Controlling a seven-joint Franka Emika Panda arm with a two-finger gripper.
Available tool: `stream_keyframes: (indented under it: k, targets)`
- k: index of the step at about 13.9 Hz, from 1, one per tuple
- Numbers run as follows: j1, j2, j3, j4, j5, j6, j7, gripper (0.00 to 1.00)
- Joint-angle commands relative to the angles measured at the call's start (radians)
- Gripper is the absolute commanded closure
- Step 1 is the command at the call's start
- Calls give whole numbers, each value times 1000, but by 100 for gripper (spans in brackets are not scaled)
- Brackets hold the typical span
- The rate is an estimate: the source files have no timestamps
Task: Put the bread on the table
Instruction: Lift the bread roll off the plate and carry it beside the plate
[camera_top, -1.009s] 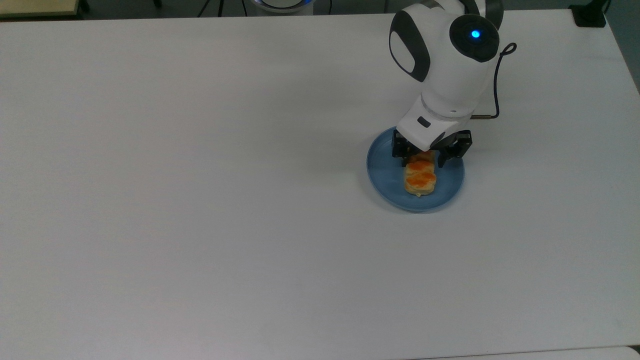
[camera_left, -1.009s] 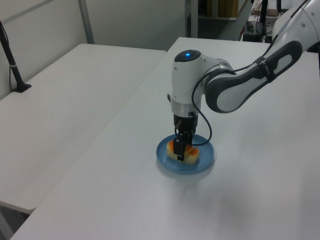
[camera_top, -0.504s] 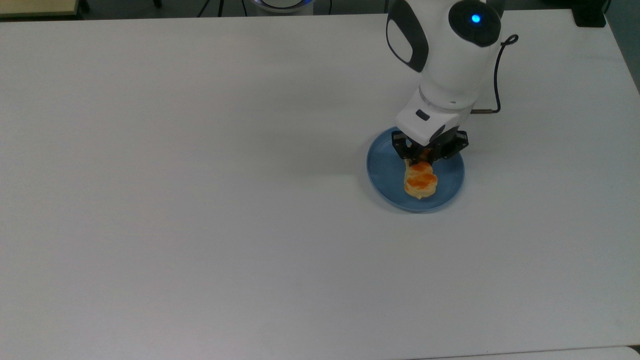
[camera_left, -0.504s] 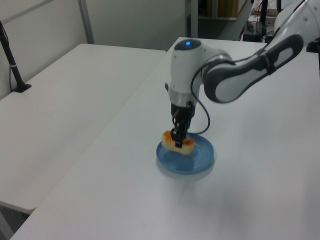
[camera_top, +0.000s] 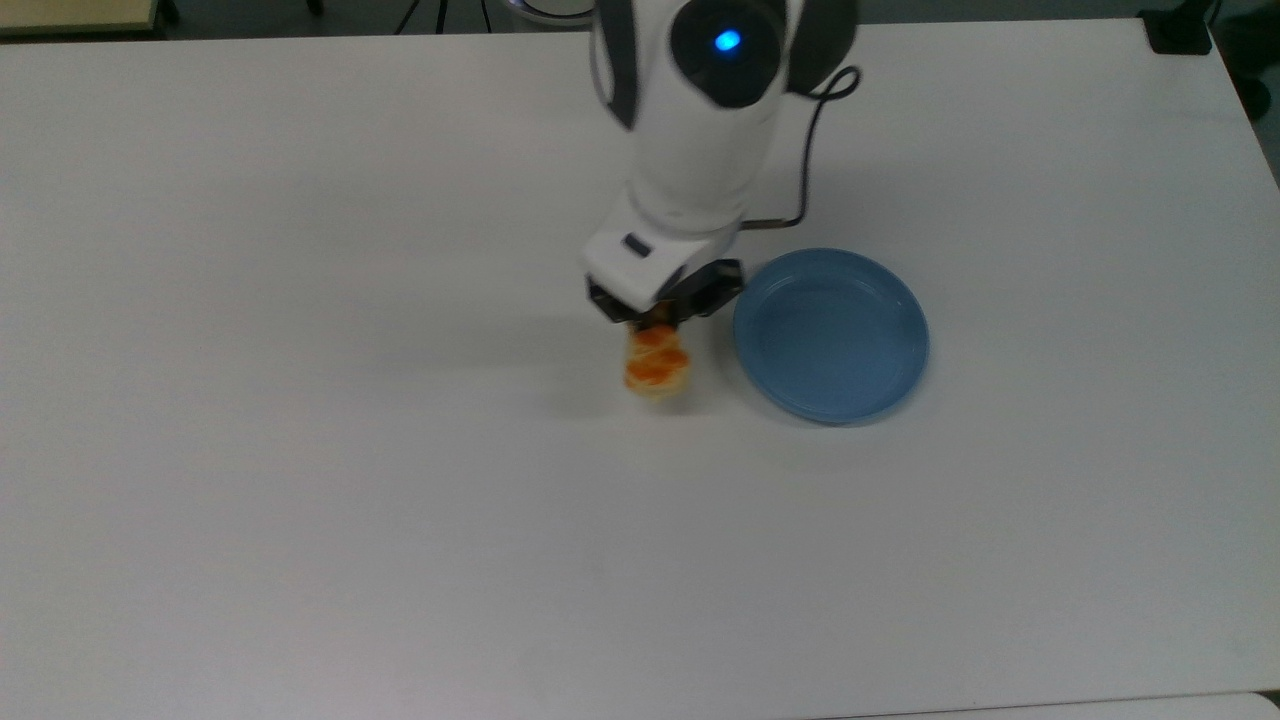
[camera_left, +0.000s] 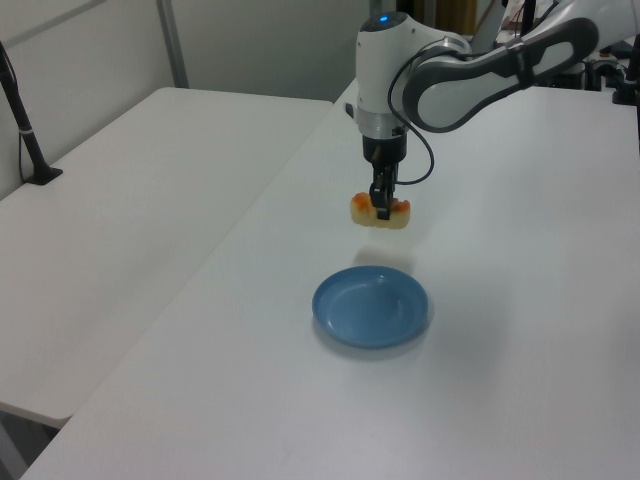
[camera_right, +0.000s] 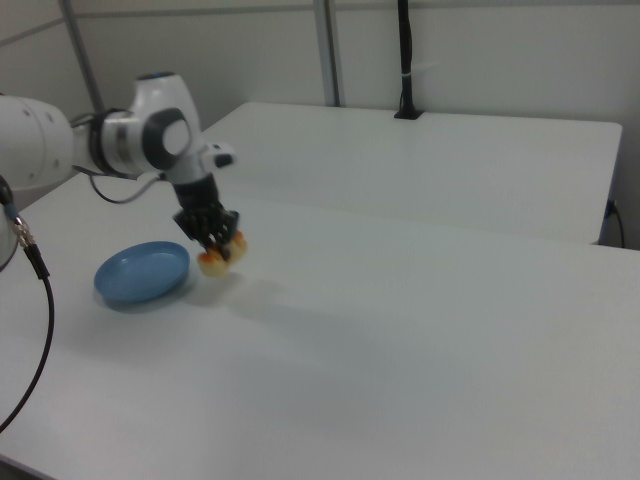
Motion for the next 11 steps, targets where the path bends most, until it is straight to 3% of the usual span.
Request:
stream_keyframes:
  k: [1, 2, 3, 4, 7, 11]
  targets:
    - [-33, 66, -29, -22, -79, 25, -47, 56]
    - [-42, 77, -29, -31, -97, 31, -47, 35]
    - [-51, 81, -29, -36, -104, 31, -49, 5]
    - [-56, 80, -29, -37, -104, 30, -50, 0]
    - [-58, 13, -29, -29, -99, 16, -46, 0]
    - [-57, -170, -23, -29, -87, -125, -29, 0]
